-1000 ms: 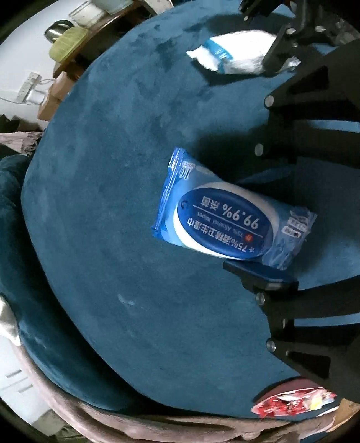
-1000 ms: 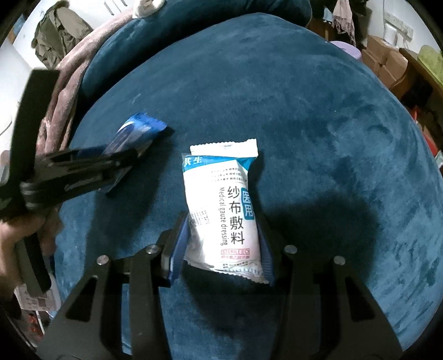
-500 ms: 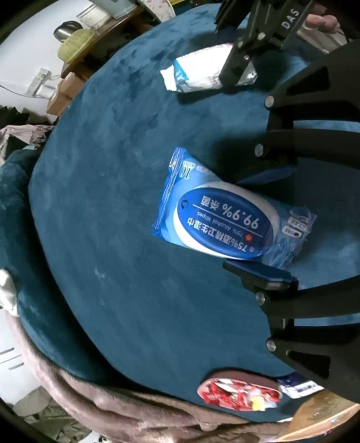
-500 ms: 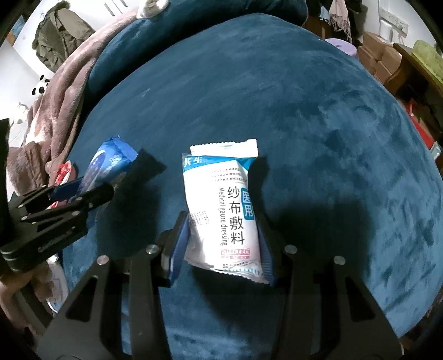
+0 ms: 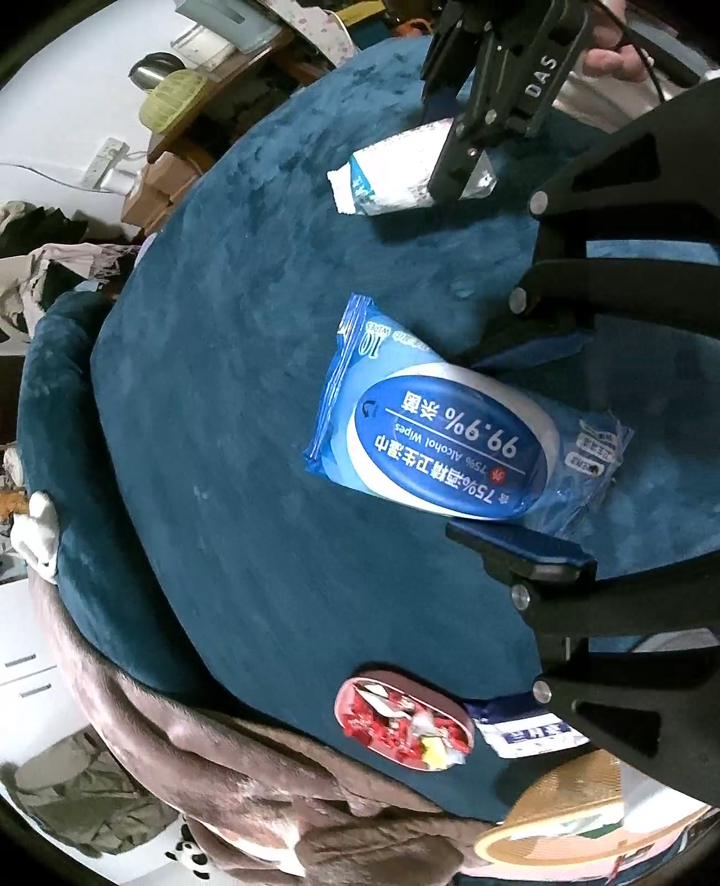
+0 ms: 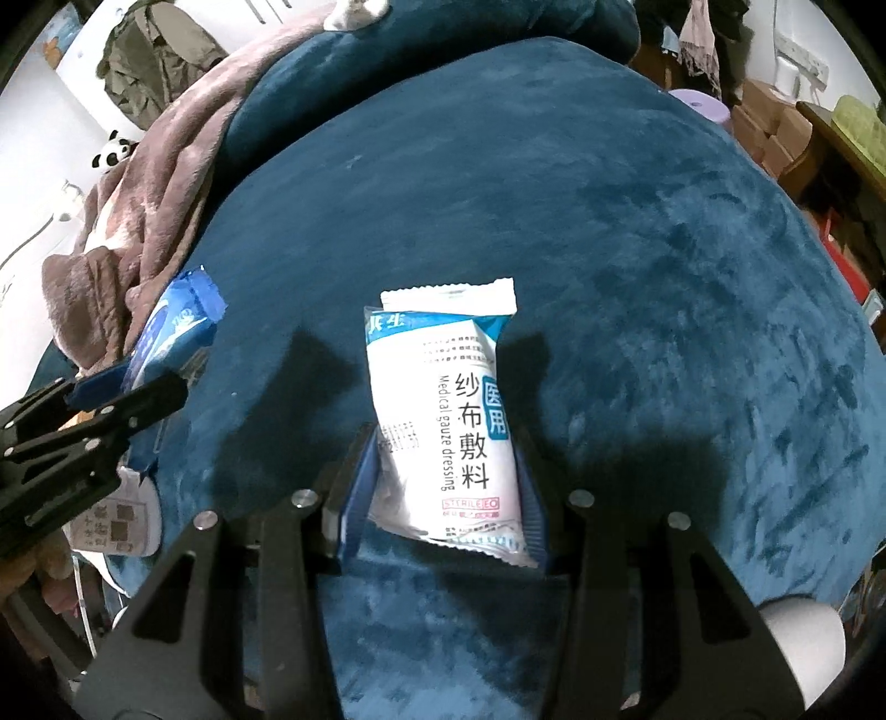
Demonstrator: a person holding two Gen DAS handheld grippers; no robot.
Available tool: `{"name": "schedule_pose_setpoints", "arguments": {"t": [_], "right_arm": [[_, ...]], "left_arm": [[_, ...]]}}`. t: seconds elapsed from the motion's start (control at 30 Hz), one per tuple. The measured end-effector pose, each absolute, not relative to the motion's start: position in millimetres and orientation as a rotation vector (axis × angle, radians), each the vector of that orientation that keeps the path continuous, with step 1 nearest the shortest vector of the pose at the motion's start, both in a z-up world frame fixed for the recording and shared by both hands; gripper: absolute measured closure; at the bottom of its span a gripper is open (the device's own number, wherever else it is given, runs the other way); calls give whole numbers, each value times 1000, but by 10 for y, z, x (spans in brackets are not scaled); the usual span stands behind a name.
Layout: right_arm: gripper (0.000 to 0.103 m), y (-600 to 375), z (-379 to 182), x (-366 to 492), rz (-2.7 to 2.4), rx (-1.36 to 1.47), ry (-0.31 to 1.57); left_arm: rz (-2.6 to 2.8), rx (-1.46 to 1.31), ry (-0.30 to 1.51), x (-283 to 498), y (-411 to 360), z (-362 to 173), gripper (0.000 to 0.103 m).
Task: Organize soft objects
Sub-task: 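Carry the wipes and gauze packets over the orange basket with both tools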
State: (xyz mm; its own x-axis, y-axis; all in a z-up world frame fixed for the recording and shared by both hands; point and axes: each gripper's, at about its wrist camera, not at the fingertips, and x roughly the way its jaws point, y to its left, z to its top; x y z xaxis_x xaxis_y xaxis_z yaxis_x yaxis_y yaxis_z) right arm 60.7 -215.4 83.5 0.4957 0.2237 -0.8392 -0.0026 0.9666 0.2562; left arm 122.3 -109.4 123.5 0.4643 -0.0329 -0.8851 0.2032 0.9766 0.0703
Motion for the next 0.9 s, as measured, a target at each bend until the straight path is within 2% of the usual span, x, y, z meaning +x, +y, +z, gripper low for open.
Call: {"name": "schedule_pose_setpoints", "arguments": {"t": [0.9], "right_arm": [[56,-1442,1172,396,258,95,1012]], "left_arm": [[-103,17,1039,442,-260,1564,50]]}}
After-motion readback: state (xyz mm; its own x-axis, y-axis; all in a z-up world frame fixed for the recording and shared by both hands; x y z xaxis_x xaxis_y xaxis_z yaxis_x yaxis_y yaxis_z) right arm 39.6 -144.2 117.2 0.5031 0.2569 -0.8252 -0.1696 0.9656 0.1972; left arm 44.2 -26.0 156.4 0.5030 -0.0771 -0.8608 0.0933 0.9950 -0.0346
